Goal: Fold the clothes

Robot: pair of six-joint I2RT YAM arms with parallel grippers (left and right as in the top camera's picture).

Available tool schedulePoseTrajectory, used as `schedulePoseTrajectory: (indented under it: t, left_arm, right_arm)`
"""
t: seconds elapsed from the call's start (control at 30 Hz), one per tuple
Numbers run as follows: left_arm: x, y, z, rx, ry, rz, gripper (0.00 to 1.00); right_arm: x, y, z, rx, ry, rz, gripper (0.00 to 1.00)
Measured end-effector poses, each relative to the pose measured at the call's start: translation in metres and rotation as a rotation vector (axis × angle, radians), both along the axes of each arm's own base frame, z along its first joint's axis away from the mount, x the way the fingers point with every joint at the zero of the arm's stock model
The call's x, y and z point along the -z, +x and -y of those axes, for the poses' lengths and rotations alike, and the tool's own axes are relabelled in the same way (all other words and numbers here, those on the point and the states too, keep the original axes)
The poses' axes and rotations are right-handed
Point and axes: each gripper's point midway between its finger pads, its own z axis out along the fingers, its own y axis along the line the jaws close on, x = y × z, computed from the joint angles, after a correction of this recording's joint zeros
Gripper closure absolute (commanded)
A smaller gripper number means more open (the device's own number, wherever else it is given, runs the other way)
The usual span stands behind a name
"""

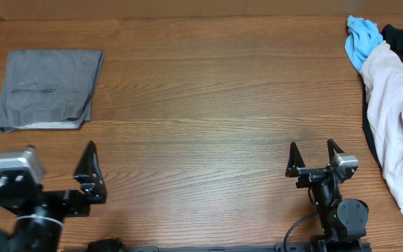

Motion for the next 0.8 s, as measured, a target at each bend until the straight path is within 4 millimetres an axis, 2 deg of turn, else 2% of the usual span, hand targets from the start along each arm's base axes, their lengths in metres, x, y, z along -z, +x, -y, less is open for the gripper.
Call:
schedulePoseTrajectory:
  t: [0.03,0.23,0.47,0.63,0.8]
  left_arm:
    - [0.007,0.000,0.000,-0.003,-0.001,-0.013,0.00]
    - [0.075,-0.001,-0.002,-0.016,-0.020,-0.079,0.00]
    - [0.133,0.022,-0.005,-0.044,-0.118,-0.032,0.00]
    - [0.150,0.043,-0.007,-0.058,-0.205,0.094,0.00]
    - [0.155,0.060,-0.008,-0.046,-0.239,0.237,0.00]
  right_arm:
    - [0.000,0.000,0.000,0.000,0.000,0.000,0.00]
    - [0.000,0.000,0.000,-0.001,0.000,0.000,0.00]
    - [0.000,0.000,0.000,-0.001,0.000,0.000,0.00]
    - [0.000,0.000,0.000,0.000,0.000,0.000,0.00]
    - [0.000,0.000,0.000,0.000,0.000,0.000,0.00]
